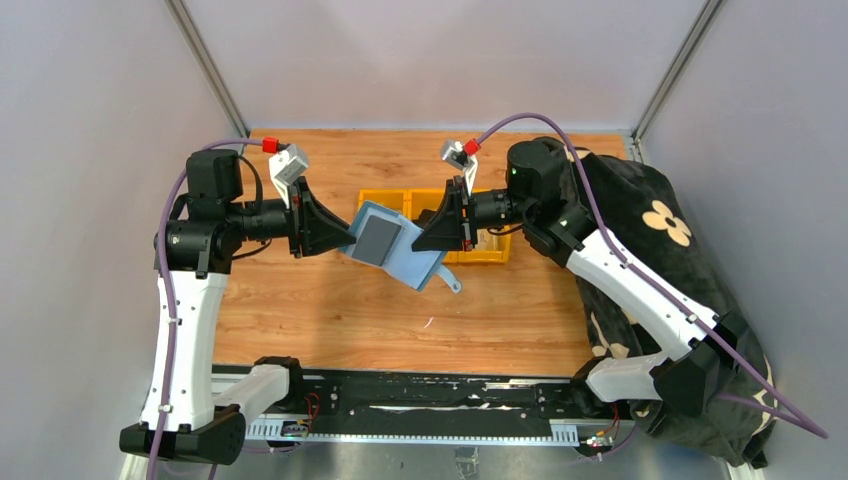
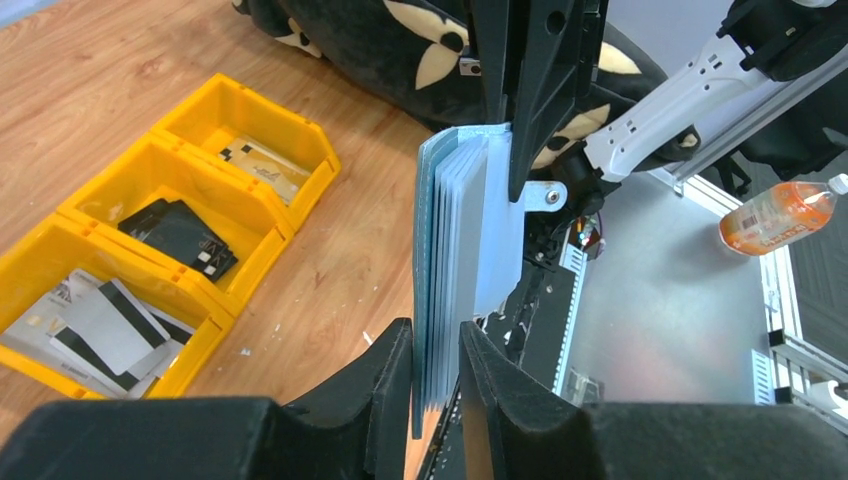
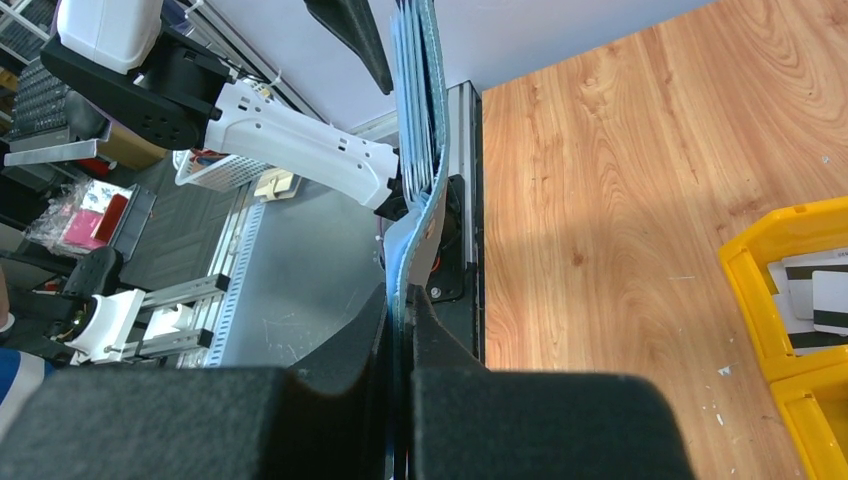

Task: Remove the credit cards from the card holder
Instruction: Remove the credit card from the card holder.

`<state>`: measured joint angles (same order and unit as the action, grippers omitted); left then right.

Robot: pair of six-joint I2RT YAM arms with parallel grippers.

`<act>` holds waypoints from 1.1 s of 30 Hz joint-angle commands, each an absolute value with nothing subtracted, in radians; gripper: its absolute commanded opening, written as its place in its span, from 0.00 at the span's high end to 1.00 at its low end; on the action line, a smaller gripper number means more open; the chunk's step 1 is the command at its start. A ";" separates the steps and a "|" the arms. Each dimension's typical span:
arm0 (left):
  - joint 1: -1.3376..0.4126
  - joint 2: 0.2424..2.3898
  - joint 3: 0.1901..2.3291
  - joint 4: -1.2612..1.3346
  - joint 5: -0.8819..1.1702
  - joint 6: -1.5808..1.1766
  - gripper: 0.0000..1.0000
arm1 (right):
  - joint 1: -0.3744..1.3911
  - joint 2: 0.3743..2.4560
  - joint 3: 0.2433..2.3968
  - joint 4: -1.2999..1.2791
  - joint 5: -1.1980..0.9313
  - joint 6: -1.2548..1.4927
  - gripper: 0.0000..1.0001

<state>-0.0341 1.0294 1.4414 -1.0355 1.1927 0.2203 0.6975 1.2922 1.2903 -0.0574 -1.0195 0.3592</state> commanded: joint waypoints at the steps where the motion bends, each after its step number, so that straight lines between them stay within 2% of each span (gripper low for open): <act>1: -0.029 1.017 1.441 -1.142 1.295 0.346 0.72 | 0.684 1.260 1.287 -0.048 -1.023 0.344 1.00; 15: -0.029 1.021 1.428 -1.149 1.258 0.401 0.81 | 0.702 1.267 1.274 0.061 -1.039 0.410 1.00; 33: -0.029 1.020 1.423 -1.149 1.284 0.377 0.77 | 0.772 1.311 1.316 0.080 -1.006 0.377 1.00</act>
